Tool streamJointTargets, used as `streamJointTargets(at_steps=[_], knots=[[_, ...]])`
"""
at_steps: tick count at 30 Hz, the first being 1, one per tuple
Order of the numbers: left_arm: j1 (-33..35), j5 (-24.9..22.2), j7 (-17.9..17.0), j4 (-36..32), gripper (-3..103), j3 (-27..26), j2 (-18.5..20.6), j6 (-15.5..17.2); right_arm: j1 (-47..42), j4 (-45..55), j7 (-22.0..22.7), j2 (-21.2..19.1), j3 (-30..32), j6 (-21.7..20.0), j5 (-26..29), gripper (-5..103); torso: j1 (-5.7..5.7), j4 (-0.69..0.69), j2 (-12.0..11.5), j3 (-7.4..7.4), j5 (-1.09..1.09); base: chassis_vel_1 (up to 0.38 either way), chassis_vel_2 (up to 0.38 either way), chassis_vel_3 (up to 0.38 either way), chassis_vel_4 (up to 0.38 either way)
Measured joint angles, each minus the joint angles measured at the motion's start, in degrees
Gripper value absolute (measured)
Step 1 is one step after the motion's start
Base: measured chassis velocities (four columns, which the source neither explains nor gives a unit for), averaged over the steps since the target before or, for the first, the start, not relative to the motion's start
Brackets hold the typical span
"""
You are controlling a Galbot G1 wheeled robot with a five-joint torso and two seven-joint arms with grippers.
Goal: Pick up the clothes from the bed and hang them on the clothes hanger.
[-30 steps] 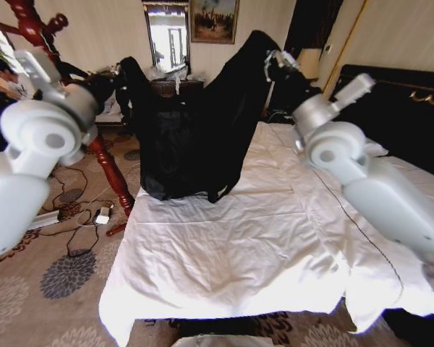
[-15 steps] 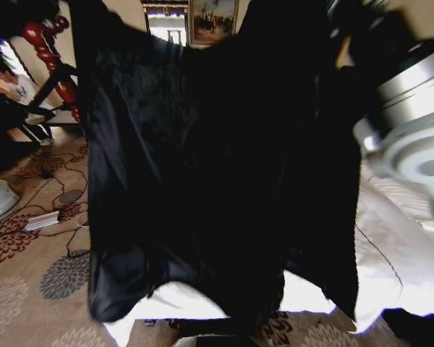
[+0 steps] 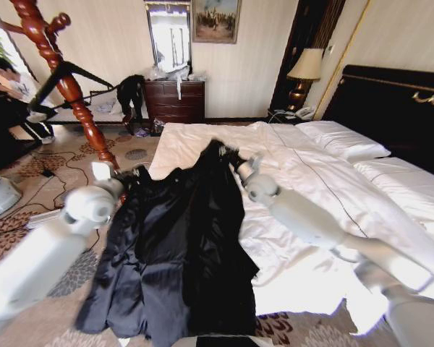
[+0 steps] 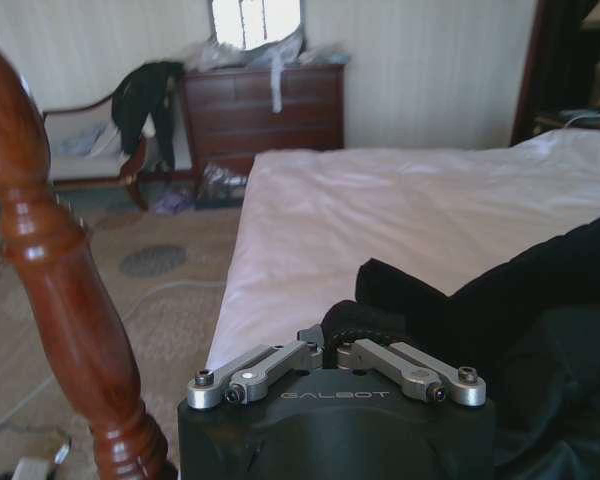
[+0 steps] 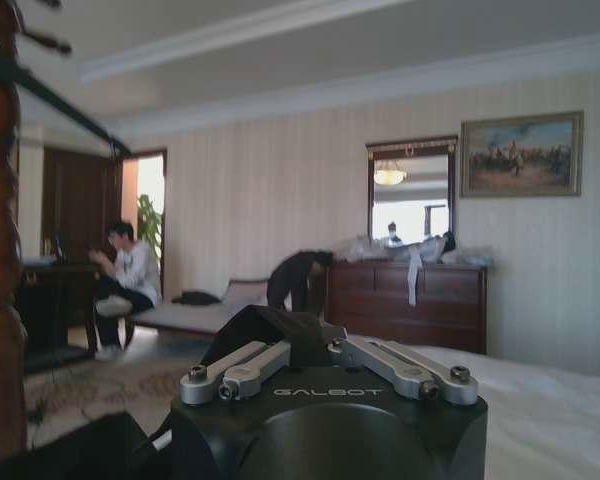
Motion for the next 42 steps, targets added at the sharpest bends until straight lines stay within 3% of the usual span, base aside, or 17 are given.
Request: streamJointTargets(at_steps=[3, 6, 9, 16, 19, 24, 28, 29, 30, 32, 34, 38, 40, 41, 42], knots=[[-3.9, 0.5, -1.9, 8.2, 1, 1.4, -6.1, 0.2, -0.1, -10.0, -1.5, 6.9, -0.2, 0.0, -5.0, 0, 0.01, 0.16, 0.0, 0.01, -0.02, 0.000, 0.000, 0.000, 0.000], [-7.7, -0.9, -3.7, 12.8, 1, 2.4, -9.9, 0.5, 0.3, -14.8, -1.7, 9.9, -0.2, -0.7, -7.4, 0, 0.01, 0.17, 0.0, 0.02, -0.03, 0.000, 0.000, 0.000, 0.000], [-14.6, -5.0, -8.2, 17.6, 1, 4.1, -15.4, 1.6, 1.2, -18.8, -1.3, 12.7, -0.3, -2.4, -9.8, 0, -0.01, 0.01, 0.0, 0.00, 0.01, 0.000, 0.000, 0.000, 0.000], [-21.2, -11.0, -14.0, 23.2, 1, 6.8, -22.5, 3.2, 1.1, -20.3, 3.2, 14.3, -0.6, -6.5, -10.8, 0, -0.01, 0.11, 0.0, 0.00, 0.01, 0.000, 0.000, 0.000, 0.000], [-22.5, -11.5, -15.9, 27.2, 1, 8.3, -27.4, 3.6, 0.0, -19.0, 3.8, 13.3, -0.7, -6.2, -10.7, 0, -0.01, 0.06, 0.0, -0.01, 0.02, 0.000, 0.000, 0.000, 0.000], [-21.4, -10.2, -17.1, 29.4, 1, 9.2, -31.3, 4.5, -2.0, -16.6, 4.7, 12.2, -0.2, -5.5, -9.6, -1, -0.01, 0.03, 0.0, 0.00, 0.01, 0.000, 0.000, 0.000, 0.000], [-20.1, -8.9, -18.0, 29.6, -2, 9.1, -31.1, 4.8, -3.3, -12.6, 4.8, 10.7, 0.1, -6.0, -4.4, 9, -0.01, 0.09, 0.0, -0.01, 0.01, 0.000, 0.000, 0.000, 0.000], [-19.4, -7.9, -17.8, 29.6, 8, 8.9, -29.9, 4.9, -4.1, -8.9, 4.8, 9.2, 0.4, -6.9, 0.1, 15, -0.01, 0.09, 0.0, -0.01, -0.01, 0.000, 0.000, 0.000, 0.000], [-19.4, -7.9, -17.8, 29.6, 8, 8.9, -29.9, 4.9, -4.1, -8.9, 4.8, 9.2, 0.4, -6.9, 0.1, 15, -0.01, 0.09, 0.0, -0.01, -0.01, 0.000, 0.000, 0.000, 0.000], [-17.9, -7.2, -16.7, 27.6, 19, 7.9, -27.1, 4.9, -5.3, -2.4, 5.0, 6.7, 1.7, -9.7, 7.6, 26, -0.01, 0.09, 0.0, 0.00, 0.00, 0.000, 0.000, 0.000, 0.000], [-17.4, -7.3, -16.5, 26.5, 19, 7.5, -26.3, 5.0, -5.6, -0.7, 5.3, 5.9, 2.3, -10.6, 9.8, 31, -0.01, 0.10, 0.0, 0.00, -0.01, 0.000, 0.000, 0.000, 0.000], [-13.2, -8.6, -16.5, 19.4, 40, 4.9, -18.9, 5.4, -8.2, 9.1, 11.2, 0.6, 8.4, -15.5, 26.7, 47, -0.03, 0.10, 0.0, -0.02, -0.01, 0.000, 0.000, 0.000, 0.000], [-12.4, -8.9, -16.3, 18.2, 40, 4.4, -17.7, 5.1, -9.2, 10.5, 13.1, -0.5, 9.8, -16.1, 28.6, 52, -0.02, 0.10, 0.0, -0.02, -0.02, 0.000, 0.000, 0.000, 0.000], [-10.7, -9.7, -16.1, 16.0, 51, 3.3, -15.8, 4.4, -11.2, 12.4, 15.6, -2.2, 12.2, -16.9, 31.0, 58, -0.01, 0.08, 0.0, -0.01, -0.01, 0.000, 0.000, 0.000, 0.000], [-8.9, -10.2, -15.8, 14.1, 51, 2.2, -14.2, 3.7, -13.3, 14.3, 18.0, -3.8, 14.6, -18.0, 33.4, 63, -0.01, 0.06, 0.0, -0.01, 0.00, 0.000, 0.000, 0.000, 0.000]])
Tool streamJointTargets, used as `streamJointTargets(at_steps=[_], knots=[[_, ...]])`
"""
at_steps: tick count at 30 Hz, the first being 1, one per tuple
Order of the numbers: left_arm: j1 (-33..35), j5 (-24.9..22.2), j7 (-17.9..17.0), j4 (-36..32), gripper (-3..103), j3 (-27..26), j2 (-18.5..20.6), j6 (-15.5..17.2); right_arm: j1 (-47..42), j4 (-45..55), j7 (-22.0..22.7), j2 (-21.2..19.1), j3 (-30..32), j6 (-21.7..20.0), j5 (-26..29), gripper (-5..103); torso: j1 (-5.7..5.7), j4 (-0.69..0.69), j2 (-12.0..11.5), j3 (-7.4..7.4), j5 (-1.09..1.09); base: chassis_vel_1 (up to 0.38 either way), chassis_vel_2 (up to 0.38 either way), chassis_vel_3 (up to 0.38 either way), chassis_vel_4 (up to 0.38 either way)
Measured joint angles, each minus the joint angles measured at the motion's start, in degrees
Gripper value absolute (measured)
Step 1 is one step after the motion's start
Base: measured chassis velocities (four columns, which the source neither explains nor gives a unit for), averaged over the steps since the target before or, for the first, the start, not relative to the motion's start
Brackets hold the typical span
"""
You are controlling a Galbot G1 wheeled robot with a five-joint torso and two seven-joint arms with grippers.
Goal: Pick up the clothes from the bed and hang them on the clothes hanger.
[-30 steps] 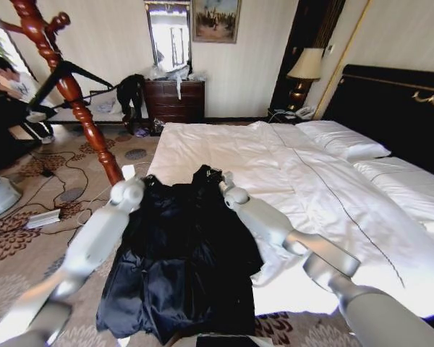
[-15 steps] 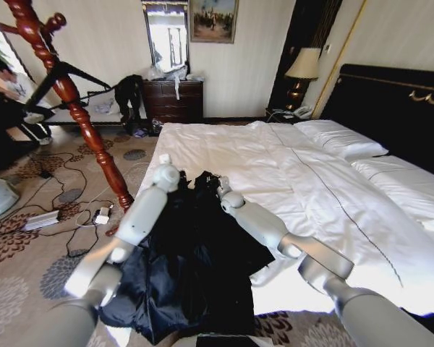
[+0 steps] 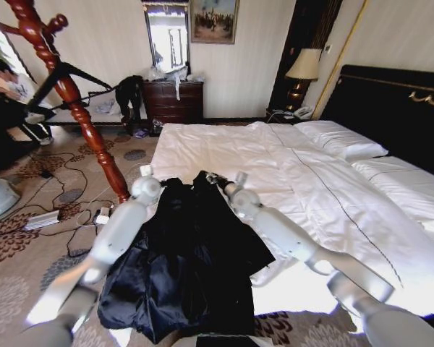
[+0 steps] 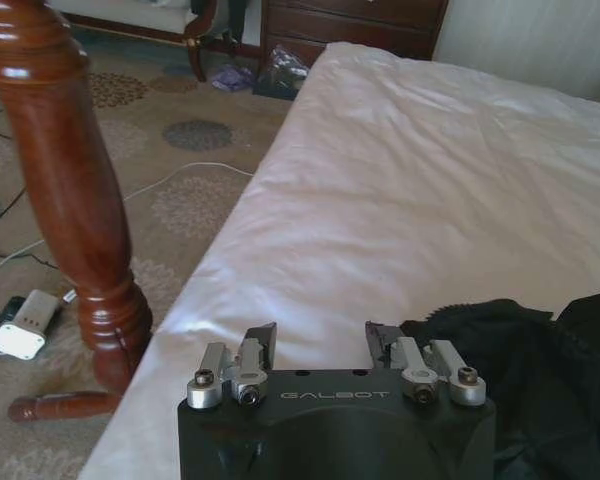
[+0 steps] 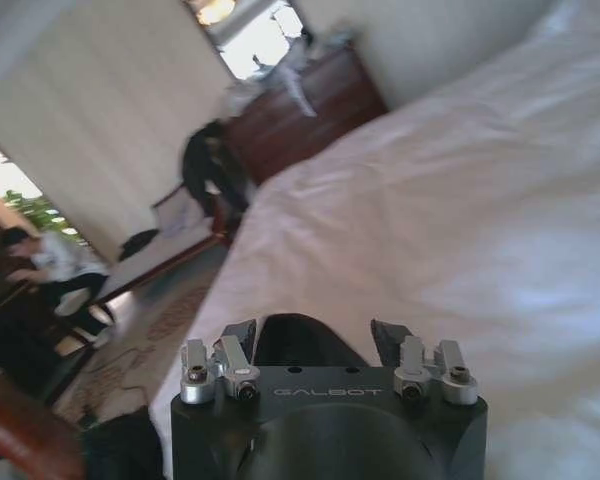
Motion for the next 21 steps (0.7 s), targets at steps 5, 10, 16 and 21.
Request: streamJointTargets(at_steps=[5, 10, 16, 21], knots=[[9.7, 5.4, 3.3, -7.4, 68, -6.1, 6.9, -3.6, -8.8, 9.0, 10.5, -5.1, 10.4, -4.2, 8.4, 80, -0.01, -0.04, 0.0, 0.00, 0.00, 0.000, 0.000, 0.000, 0.000], [23.7, 13.1, 7.7, -15.6, 89, -15.2, 11.8, -11.4, -20.7, 19.9, 18.5, -8.5, 20.0, -6.6, 11.7, 96, -0.03, 0.07, 0.0, -0.02, -0.02, 0.000, 0.000, 0.000, 0.000], [37.0, 24.9, 18.1, -21.2, 100, -27.2, 9.4, -22.2, -34.5, 24.4, 15.2, -8.7, 28.9, -6.6, -1.1, 100, -0.02, -0.04, 0.0, -0.01, 0.00, 0.000, 0.000, 0.000, 0.000], [47.0, 39.6, 23.8, -26.1, 100, -36.8, 3.4, -27.6, -43.5, 26.2, 7.6, -5.6, 36.2, -3.7, -13.2, 100, -0.01, 0.06, 0.0, 0.00, -0.03, 0.000, 0.000, 0.000, 0.000]])
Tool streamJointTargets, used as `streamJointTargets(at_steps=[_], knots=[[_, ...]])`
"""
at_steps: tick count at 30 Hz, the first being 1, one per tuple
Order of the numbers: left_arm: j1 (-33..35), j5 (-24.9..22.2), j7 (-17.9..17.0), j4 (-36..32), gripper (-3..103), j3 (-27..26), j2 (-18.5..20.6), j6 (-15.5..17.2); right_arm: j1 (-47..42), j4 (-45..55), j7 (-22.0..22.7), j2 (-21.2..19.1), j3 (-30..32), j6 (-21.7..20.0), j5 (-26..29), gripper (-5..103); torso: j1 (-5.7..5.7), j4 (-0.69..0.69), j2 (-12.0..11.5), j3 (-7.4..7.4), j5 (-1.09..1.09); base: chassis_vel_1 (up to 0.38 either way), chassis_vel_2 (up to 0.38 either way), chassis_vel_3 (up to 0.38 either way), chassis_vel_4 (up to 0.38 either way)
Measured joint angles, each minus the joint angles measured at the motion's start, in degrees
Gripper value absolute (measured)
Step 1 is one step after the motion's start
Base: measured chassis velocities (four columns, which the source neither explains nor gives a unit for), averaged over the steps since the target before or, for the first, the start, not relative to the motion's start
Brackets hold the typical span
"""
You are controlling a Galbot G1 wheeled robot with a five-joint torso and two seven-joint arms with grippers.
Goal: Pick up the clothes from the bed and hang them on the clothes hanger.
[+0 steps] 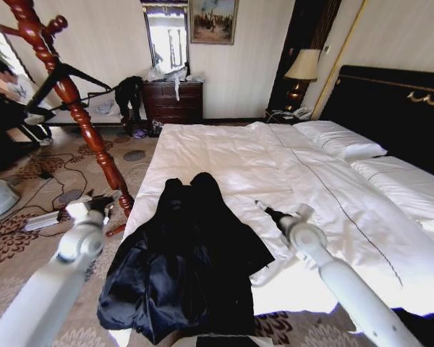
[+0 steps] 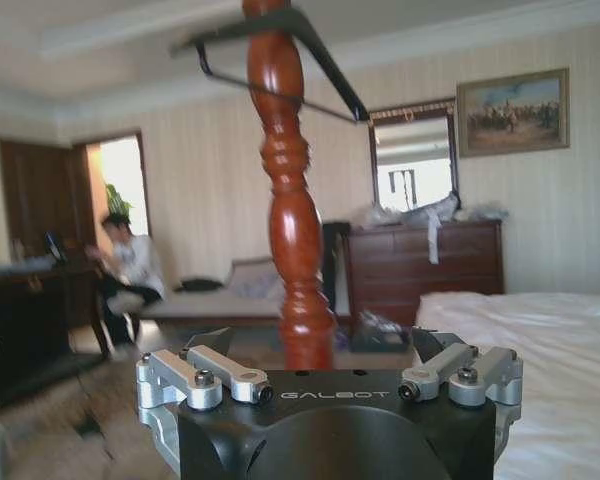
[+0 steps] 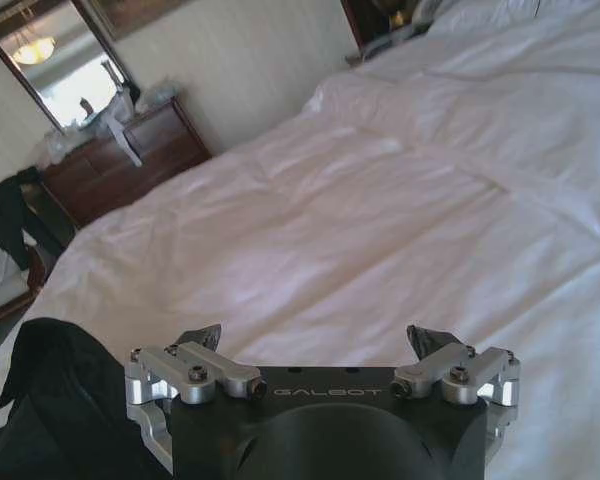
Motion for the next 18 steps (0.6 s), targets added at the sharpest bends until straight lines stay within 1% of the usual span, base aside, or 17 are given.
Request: streamJointTargets(at_steps=[2, 4, 5, 6, 7, 8, 10, 11, 12, 13, 15, 17, 18], knots=[[4.8, 7.1, 1.4, -3.6, 100, -2.9, -3.2, -2.9, -4.5, 2.2, -2.3, 1.6, 2.8, 0.4, -2.7, 100, 0.00, -0.05, 0.0, -0.01, 0.04, 0.000, 0.000, 0.000, 0.000], [8.2, 12.3, 3.9, -6.0, 100, -4.7, -6.7, -6.0, -7.3, 3.2, -3.8, 2.2, 3.9, 0.4, -3.6, 100, -0.01, -0.06, 0.0, -0.01, 0.03, 0.000, 0.000, 0.000, 0.000], [8.2, 12.3, 3.9, -6.0, 100, -4.7, -6.7, -6.0, -7.3, 3.2, -3.8, 2.2, 3.9, 0.4, -3.6, 100, -0.01, -0.06, 0.0, -0.01, 0.03, 0.000, 0.000, 0.000, 0.000], [9.5, 14.1, 4.6, -6.9, 100, -5.1, -8.6, -7.0, -8.2, 3.1, -4.5, 2.1, 3.9, 0.3, -4.3, 100, -0.01, -0.05, 0.0, 0.00, 0.04, 0.000, 0.000, 0.000, 0.000], [10.1, 14.7, 4.7, -7.3, 100, -5.2, -9.8, -7.3, -8.5, 2.9, -5.0, 1.8, 3.6, 0.3, -4.4, 100, -0.01, -0.05, 0.0, 0.00, 0.05, 0.000, 0.000, 0.000, 0.000], [11.3, 13.9, 4.5, -8.3, 100, -4.9, -13.5, -7.1, -8.9, 1.8, -6.8, 0.2, 2.5, -0.2, -3.5, 100, 0.00, -0.04, 0.0, 0.00, 0.03, 0.000, 0.000, 0.000, 0.000], [12.2, 11.2, 3.9, -8.7, 100, -3.8, -17.6, -6.1, -8.4, 0.0, -9.0, -2.4, 0.3, -0.9, -1.1, 100, 0.01, -0.05, 0.0, 0.01, 0.03, 0.000, 0.000, 0.000, 0.000], [12.2, 11.2, 3.9, -8.7, 100, -3.8, -17.6, -6.1, -8.4, 0.0, -9.0, -2.4, 0.3, -0.9, -1.1, 100, 0.01, -0.05, 0.0, 0.01, 0.03, 0.000, 0.000, 0.000, 0.000], [12.6, 10.0, 3.7, -8.4, 100, -3.0, -19.6, -5.8, -7.9, -0.8, -9.7, -3.5, -0.9, -1.2, 0.0, 100, 0.01, -0.04, 0.0, 0.01, 0.04, 0.000, 0.000, 0.000, 0.000], [13.1, 9.6, 3.6, -6.9, 100, -1.7, -22.1, -6.3, -7.5, -1.8, -10.5, -5.0, -2.6, -2.0, 1.2, 100, 0.02, 0.00, 0.0, 0.01, 0.04, 0.000, 0.000, 0.000, 0.000], [13.1, 9.9, 3.6, -6.1, 100, -1.1, -22.8, -6.8, -7.6, -2.1, -10.8, -5.3, -2.8, -2.2, 1.2, 100, 0.02, 0.00, 0.0, 0.01, 0.02, 0.000, 0.000, 0.000, 0.000], [13.5, 11.8, 3.8, -3.5, 100, 0.5, -24.6, -9.6, -8.4, -3.0, -11.5, -5.5, -3.1, -2.6, 1.0, 100, 0.02, -0.10, 0.0, 0.01, 0.01, 0.000, 0.000, 0.000, 0.000], [13.6, 11.9, 3.9, -3.5, 100, 0.5, -24.7, -9.7, -8.4, -3.1, -11.5, -5.5, -3.1, -2.6, 1.0, 100, 0.02, -0.10, 0.0, 0.01, 0.01, 0.000, 0.000, 0.000, 0.000]])
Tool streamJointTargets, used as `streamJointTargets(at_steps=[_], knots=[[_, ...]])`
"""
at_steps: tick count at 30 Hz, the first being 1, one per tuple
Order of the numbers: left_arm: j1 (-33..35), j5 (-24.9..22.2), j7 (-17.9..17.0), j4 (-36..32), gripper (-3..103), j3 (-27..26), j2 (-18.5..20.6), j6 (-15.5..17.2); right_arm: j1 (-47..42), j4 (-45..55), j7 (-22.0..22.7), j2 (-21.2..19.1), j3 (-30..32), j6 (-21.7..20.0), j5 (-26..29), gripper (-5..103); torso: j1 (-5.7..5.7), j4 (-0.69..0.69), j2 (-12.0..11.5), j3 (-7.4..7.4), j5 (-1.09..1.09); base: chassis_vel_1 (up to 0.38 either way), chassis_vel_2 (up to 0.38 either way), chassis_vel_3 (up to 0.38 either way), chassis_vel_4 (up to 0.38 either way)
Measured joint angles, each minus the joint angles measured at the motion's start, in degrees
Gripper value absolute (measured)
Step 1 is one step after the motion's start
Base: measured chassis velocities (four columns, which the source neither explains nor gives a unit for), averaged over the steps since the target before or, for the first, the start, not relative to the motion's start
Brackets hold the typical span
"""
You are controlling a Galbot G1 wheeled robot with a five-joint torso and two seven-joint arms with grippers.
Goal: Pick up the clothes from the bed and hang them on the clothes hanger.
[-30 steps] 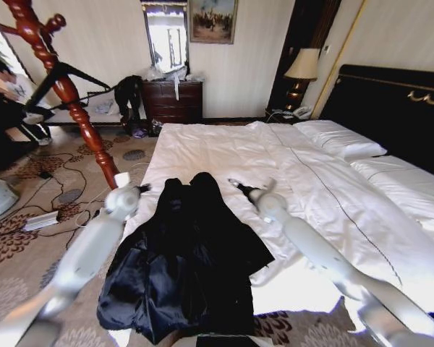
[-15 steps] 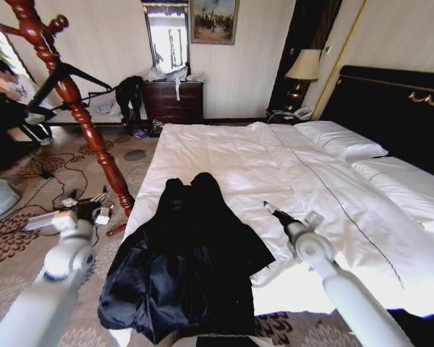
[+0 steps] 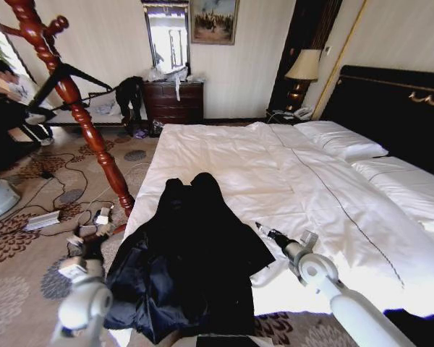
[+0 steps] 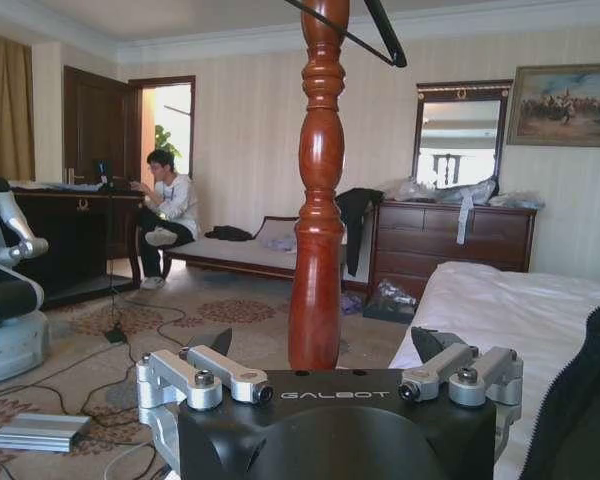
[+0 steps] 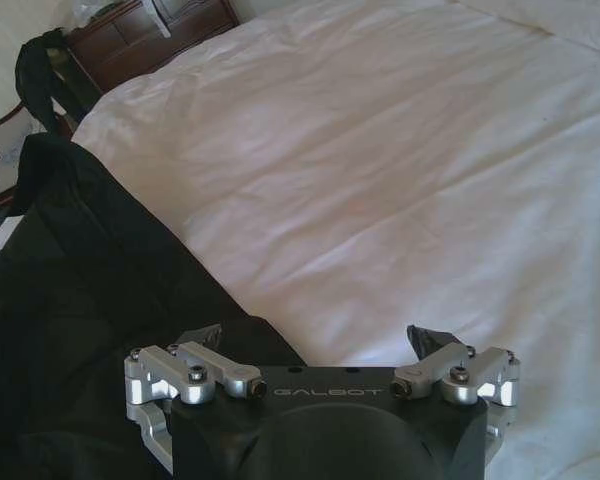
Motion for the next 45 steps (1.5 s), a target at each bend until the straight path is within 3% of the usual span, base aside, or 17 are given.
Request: streamJointTargets(at_steps=[2, 4, 6, 12, 16, 19, 22, 24, 28, 34, 37, 45], knots=[[0.3, 0.1, 0.1, 0.1, 100, 0.0, -0.3, -0.4, 0.0, -0.1, 0.0, 0.1, 0.0, -0.1, 0.0, 100, 0.00, 0.00, 0.0, 0.00, 0.00, 0.000, 0.000, 0.000, 0.000], [1.4, 0.1, 0.1, -0.9, 100, -0.1, -1.0, -1.0, -0.7, -0.3, 0.0, 0.5, -0.1, -0.4, 0.1, 100, 0.00, 0.11, 0.0, 0.00, 0.03, 0.000, 0.000, 0.000, 0.000], [1.6, -0.2, 0.0, -2.3, 100, -0.3, -0.8, -0.7, -2.1, -0.2, 0.1, 0.6, 0.4, -0.7, -0.1, 100, 0.00, 0.03, 0.0, 0.00, 0.01, 0.000, 0.000, 0.000, 0.000], [1.8, -0.7, -0.6, -4.3, 100, -1.5, -0.3, 0.9, -2.6, -0.6, 0.0, 0.8, -0.8, -1.6, -0.4, 97, 0.00, 0.07, 0.0, 0.00, 0.01, 0.000, 0.000, 0.000, 0.000], [1.8, -1.2, -0.9, -5.4, 100, -1.8, 0.0, 2.0, -2.4, -1.4, -0.6, 1.2, -2.3, -2.2, -0.4, 77, -0.01, 0.06, 0.0, -0.01, 0.02, 0.000, 0.000, 0.000, 0.000], [1.7, -1.3, -1.1, -5.5, 100, -1.8, 0.1, 2.4, -2.4, -1.4, -1.0, 1.5, -2.6, -2.3, -0.1, 71, 0.00, 0.06, 0.0, 0.00, 0.01, 0.000, 0.000, 0.000, 0.000], [1.5, -1.5, -1.3, -5.3, 100, -1.8, 0.4, 2.6, -2.5, -1.5, -1.3, 1.7, -2.7, -2.2, 0.0, 55, -0.01, 0.06, 0.0, 0.00, 0.01, 0.000, 0.000, 0.000, 0.000], [1.4, -1.5, -1.4, -5.2, 100, -1.8, 0.4, 2.6, -2.6, -1.5, -1.3, 1.7, -2.7, -2.1, 0.0, 55, -0.01, 0.06, 0.0, 0.00, 0.01, 0.000, 0.000, 0.000, 0.000], [1.1, -2.3, -1.9, -5.0, 100, -2.2, 0.8, 2.9, -4.4, 0.4, -1.7, 1.6, -2.3, -1.3, -0.3, 33, -0.01, 0.06, 0.0, 0.00, 0.01, 0.000, 0.000, 0.000, 0.000], [1.0, -3.4, -2.6, -4.9, 100, -2.7, 0.9, 3.4, -6.5, 2.9, -1.7, 1.5, -2.2, -1.0, -1.3, 16, -0.01, 0.06, 0.0, 0.00, 0.01, 0.000, 0.000, 0.000, 0.000], [1.1, -3.9, -3.0, -5.0, 100, -2.9, 1.0, 3.6, -8.0, 5.2, -2.1, 1.5, -2.3, 0.1, -2.7, 2, -0.01, 0.06, 0.0, 0.00, 0.01, 0.000, 0.000, 0.000, 0.000], [1.2, -4.4, -3.6, -5.2, 100, -3.6, 1.1, 3.6, -11.1, 11.4, -4.6, -0.5, -0.3, 5.1, -5.1, 0, -0.01, 0.06, 0.0, 0.00, 0.01, 0.000, 0.000, 0.000, 0.000]])
